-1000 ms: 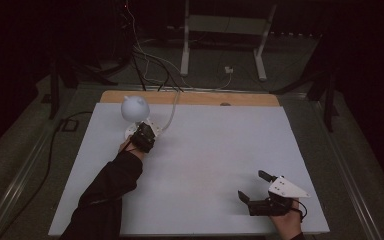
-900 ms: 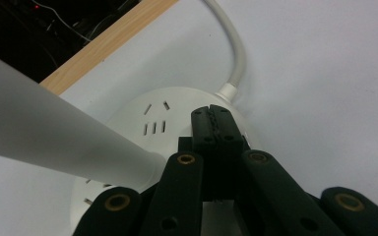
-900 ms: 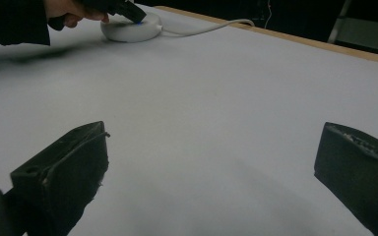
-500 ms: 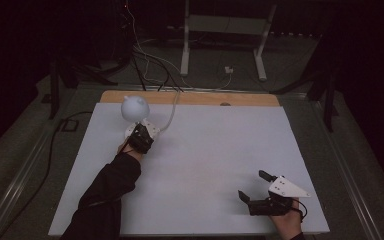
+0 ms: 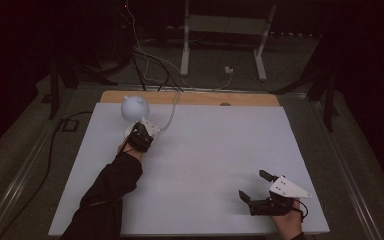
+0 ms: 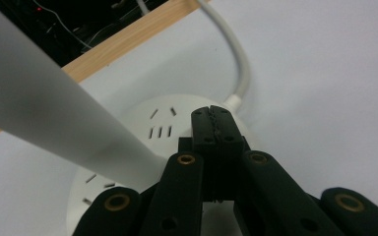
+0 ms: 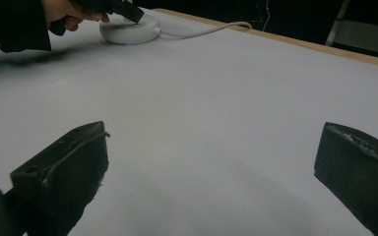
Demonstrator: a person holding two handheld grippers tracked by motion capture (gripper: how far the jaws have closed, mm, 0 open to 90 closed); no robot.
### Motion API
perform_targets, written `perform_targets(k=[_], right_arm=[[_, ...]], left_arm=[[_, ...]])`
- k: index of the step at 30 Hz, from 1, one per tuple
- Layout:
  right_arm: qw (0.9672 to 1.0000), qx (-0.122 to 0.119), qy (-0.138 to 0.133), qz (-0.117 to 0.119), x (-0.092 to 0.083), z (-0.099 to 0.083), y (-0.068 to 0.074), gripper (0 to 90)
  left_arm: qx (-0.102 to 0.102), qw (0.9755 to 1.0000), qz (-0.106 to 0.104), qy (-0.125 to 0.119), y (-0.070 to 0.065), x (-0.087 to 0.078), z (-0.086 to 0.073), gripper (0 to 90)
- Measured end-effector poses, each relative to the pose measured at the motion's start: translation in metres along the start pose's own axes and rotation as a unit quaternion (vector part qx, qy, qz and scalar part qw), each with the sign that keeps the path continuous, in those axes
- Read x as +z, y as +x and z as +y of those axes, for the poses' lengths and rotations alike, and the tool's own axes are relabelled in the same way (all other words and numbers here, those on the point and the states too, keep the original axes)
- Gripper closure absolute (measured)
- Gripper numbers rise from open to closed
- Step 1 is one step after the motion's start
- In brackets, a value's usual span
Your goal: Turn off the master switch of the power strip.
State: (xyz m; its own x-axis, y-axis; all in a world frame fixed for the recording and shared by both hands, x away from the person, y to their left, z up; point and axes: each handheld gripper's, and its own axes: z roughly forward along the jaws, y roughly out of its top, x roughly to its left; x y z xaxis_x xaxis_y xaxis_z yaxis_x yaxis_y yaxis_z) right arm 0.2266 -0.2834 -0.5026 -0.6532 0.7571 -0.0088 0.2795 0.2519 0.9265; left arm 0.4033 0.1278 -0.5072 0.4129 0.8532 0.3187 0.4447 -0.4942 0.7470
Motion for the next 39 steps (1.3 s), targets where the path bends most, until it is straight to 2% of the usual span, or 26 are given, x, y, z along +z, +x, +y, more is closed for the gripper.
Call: perform_targets(k=[6, 10, 13, 14, 17, 18, 22, 24, 28, 30, 31, 33, 36, 39], right_arm=[[1.0000, -0.001, -0.002, 0.000, -0.001, 0.000, 0.000, 0.0], [1.0000, -0.001, -0.005, -0.001, -0.002, 0.001, 0.000, 0.0], [1.0000, 0.000, -0.007, -0.001, -0.002, 0.001, 0.000, 0.0], [1.0000, 0.000, -0.007, -0.001, -0.002, 0.001, 0.000, 0.0], [1.0000, 0.000, -0.007, 0.000, -0.002, 0.001, 0.000, 0.0], [1.0000, 0.000, -0.008, 0.001, -0.002, 0.001, 0.000, 0.0], [1.0000, -0.001, -0.008, 0.001, -0.002, 0.001, 0.000, 0.0], [1.0000, -0.001, -0.008, 0.001, -0.002, 0.001, 0.000, 0.0], [1.0000, -0.001, -0.007, 0.001, -0.002, 0.001, 0.000, 0.0], [1.0000, -0.001, -0.006, 0.002, -0.002, 0.001, 0.000, 0.0], [1.0000, 0.000, -0.007, 0.002, -0.002, 0.001, 0.000, 0.0], [1.0000, 0.000, -0.007, 0.001, -0.002, 0.001, 0.000, 0.0], [1.0000, 0.000, -0.007, 0.002, -0.002, 0.001, 0.000, 0.0], [1.0000, -0.001, -0.006, 0.001, -0.002, 0.001, 0.000, 0.0]], left_arm=[[0.000, 1.0000, -0.006, -0.007, -0.002, -0.009, 0.006, 90.0], [-0.016, 0.9996, -0.021, -0.006, -0.002, -0.012, 0.009, 90.0], [-0.029, 0.9988, -0.039, -0.005, -0.001, -0.015, 0.011, 89.8], [-0.028, 0.9986, -0.045, -0.001, -0.002, -0.016, 0.012, 84.4], [-0.031, 0.9975, -0.063, -0.001, -0.004, -0.021, 0.014, 78.6], [-0.031, 0.9970, -0.071, 0.001, -0.004, -0.022, 0.015, 72.3], [-0.037, 0.9955, -0.086, 0.008, -0.007, -0.026, 0.019, 54.8], [-0.037, 0.9954, -0.088, 0.010, -0.008, -0.027, 0.020, 47.3], [-0.048, 0.9935, -0.101, 0.020, -0.009, -0.029, 0.022, 33.6], [-0.056, 0.9912, -0.115, 0.036, -0.008, -0.028, 0.023, 21.7], [-0.060, 0.9883, -0.134, 0.040, -0.007, -0.027, 0.023, 14.1], [-0.074, 0.9838, -0.157, 0.046, -0.006, -0.027, 0.023, 4.8], [-0.079, 0.9779, -0.187, 0.048, -0.005, -0.026, 0.023, 2.1], [-0.080, 0.9739, -0.208, 0.045, -0.004, -0.028, 0.023, 0.4]])
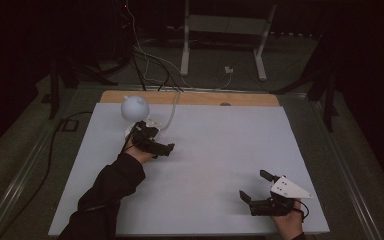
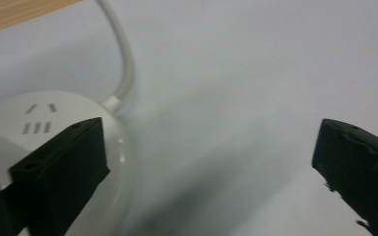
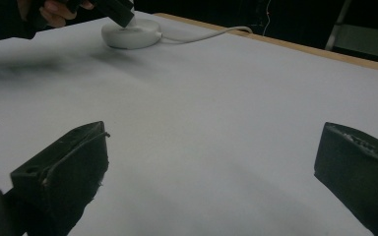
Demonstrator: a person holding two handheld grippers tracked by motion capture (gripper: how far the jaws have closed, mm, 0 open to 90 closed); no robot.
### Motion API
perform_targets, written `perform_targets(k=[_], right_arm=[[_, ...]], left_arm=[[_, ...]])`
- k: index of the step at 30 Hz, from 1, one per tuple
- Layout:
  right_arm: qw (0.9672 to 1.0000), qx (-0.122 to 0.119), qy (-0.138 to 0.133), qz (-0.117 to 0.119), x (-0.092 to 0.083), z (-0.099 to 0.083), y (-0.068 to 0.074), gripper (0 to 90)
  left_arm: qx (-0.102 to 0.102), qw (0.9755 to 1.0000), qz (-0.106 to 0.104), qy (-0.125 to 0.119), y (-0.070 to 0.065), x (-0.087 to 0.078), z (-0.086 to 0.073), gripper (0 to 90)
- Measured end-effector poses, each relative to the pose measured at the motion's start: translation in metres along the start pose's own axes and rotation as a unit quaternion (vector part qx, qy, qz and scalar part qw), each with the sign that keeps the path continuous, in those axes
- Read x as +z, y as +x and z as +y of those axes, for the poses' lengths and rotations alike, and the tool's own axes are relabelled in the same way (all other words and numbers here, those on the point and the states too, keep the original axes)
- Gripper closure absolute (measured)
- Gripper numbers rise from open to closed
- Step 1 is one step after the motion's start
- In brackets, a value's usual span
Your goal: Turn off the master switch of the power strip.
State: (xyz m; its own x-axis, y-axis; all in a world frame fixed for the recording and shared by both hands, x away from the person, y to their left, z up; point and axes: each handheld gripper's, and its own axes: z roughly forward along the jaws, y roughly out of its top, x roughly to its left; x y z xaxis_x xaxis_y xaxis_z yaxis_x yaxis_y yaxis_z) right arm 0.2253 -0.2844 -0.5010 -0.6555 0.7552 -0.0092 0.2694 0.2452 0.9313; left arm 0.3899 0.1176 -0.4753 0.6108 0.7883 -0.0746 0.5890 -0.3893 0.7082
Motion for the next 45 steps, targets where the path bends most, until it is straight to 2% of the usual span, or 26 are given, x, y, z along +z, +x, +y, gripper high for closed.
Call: perform_targets(k=[3, 5, 8, 9, 12, 15, 18, 21, 23, 25, 30, 33, 35, 37, 41, 45], right_arm=[[1.0000, 0.001, 0.000, 0.000, 0.000, 0.000, 0.000, 0.0], [1.0000, 0.000, 0.000, 0.000, 0.000, 0.000, 0.000, 0.0], [1.0000, 0.000, 0.001, 0.001, 0.000, 0.000, 0.000, 0.0], [1.0000, 0.000, 0.001, 0.001, 0.001, 0.000, 0.000, 0.0], [1.0000, 0.001, 0.001, 0.000, 0.001, 0.000, 0.000, 0.0], [1.0000, 0.000, 0.002, 0.000, 0.001, -0.001, 0.000, 0.0], [1.0000, -0.001, 0.001, 0.001, 0.001, 0.000, 0.001, 0.0], [1.0000, 0.001, 0.001, 0.001, 0.001, 0.000, 0.000, 0.0], [1.0000, 0.002, 0.001, 0.001, 0.001, 0.000, 0.000, 0.0], [1.0000, 0.002, 0.002, 0.001, 0.001, 0.000, 0.000, 0.0], [1.0000, 0.001, 0.003, 0.002, 0.002, 0.000, 0.001, 0.0], [1.0000, 0.001, 0.003, 0.002, 0.002, 0.000, 0.001, 0.0], [1.0000, 0.000, 0.005, 0.002, 0.003, 0.000, 0.001, 0.0], [1.0000, 0.002, 0.006, 0.002, 0.003, 0.000, 0.001, 0.0], [1.0000, 0.000, 0.005, 0.002, 0.003, 0.000, 0.001, 0.0], [1.0000, 0.000, 0.007, 0.001, 0.003, -0.001, 0.001, 0.0]], left_arm=[[0.016, 0.9997, -0.017, -0.002, 0.000, -0.003, 0.000, 0.3], [0.022, 0.9995, -0.024, -0.003, -0.002, -0.005, 0.000, 0.3], [0.025, 0.9986, -0.047, -0.002, -0.005, -0.008, 0.002, 0.3], [0.028, 0.9979, -0.057, -0.005, -0.006, -0.010, 0.003, 0.3], [0.020, 0.9957, -0.088, -0.018, -0.011, -0.014, 0.005, 0.3], [0.029, 0.9942, -0.102, -0.019, -0.016, -0.018, 0.006, 0.3], [0.037, 0.9907, -0.129, -0.021, -0.020, -0.022, 0.005, 0.3], [0.047, 0.9891, -0.138, -0.021, -0.024, -0.026, 0.003, 0.3], [0.055, 0.9890, -0.135, -0.023, -0.026, -0.029, 0.000, 0.3], [0.055, 0.9892, -0.133, -0.026, -0.026, -0.032, -0.003, 0.3], [0.077, 0.9886, -0.126, -0.030, -0.026, -0.043, -0.016, 0.3], [0.080, 0.9894, -0.115, -0.039, -0.024, -0.049, -0.024, 0.3], [0.078, 0.9907, -0.103, -0.040, -0.021, -0.052, -0.028, 0.3], [0.071, 0.9902, -0.111, -0.046, -0.019, -0.055, -0.033, 0.3], [0.083, 0.9890, -0.112, -0.049, -0.020, -0.064, -0.041, 0.4], [0.085, 0.9880, -0.117, -0.055, -0.021, -0.074, -0.050, 0.4]])
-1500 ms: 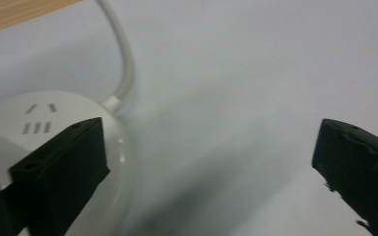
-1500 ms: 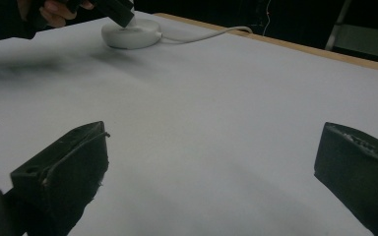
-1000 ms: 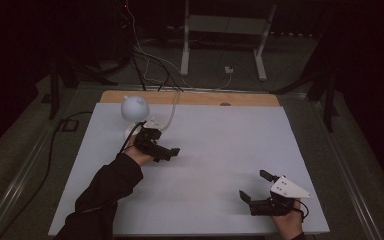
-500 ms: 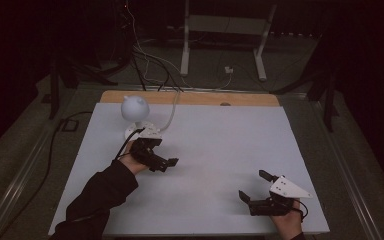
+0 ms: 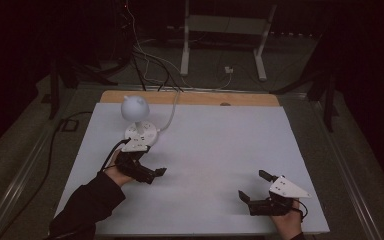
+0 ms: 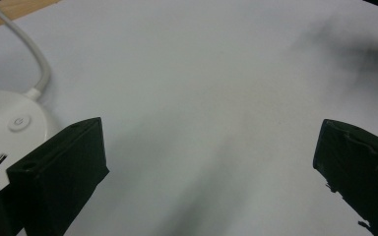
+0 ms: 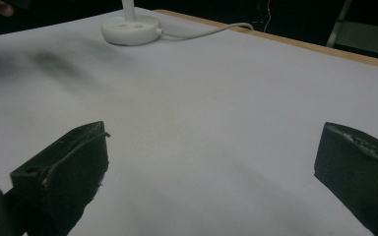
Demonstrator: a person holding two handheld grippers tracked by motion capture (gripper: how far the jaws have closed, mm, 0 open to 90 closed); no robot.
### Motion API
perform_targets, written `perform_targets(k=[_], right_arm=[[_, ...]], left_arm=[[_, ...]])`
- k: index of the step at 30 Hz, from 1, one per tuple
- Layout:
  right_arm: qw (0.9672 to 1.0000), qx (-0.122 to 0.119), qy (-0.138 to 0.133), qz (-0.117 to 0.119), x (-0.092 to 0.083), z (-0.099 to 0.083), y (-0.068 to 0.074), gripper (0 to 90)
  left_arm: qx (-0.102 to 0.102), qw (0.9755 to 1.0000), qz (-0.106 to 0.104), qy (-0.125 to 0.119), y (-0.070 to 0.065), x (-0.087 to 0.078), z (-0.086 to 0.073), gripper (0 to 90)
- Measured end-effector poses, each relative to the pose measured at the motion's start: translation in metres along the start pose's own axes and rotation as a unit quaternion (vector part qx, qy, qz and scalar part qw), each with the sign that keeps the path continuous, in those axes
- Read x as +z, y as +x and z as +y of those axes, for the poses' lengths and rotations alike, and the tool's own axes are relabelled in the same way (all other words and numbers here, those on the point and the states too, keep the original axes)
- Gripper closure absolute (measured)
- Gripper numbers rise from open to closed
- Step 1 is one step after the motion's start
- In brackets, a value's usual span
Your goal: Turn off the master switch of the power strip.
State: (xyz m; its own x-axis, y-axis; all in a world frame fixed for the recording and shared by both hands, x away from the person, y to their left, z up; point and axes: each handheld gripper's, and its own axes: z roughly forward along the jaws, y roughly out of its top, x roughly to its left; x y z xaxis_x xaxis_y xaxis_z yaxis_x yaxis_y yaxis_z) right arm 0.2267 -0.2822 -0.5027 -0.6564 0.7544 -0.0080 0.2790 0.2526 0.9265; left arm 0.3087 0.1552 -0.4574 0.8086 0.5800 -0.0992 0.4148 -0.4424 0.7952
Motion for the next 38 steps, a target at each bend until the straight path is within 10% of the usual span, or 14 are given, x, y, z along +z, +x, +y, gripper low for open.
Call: perform_targets(k=[17, 38], right_arm=[[1.0000, -0.004, 0.001, -0.002, 0.000, 0.001, 0.001, 0.0], [1.0000, -0.005, 0.001, 0.003, 0.001, 0.001, 0.001, 0.0]], left_arm=[[-0.021, 0.9997, -0.003, 0.006, -0.007, -0.014, -0.043, 0.4], [0.011, 0.9998, 0.015, 0.004, -0.001, -0.007, -0.080, 0.4]])
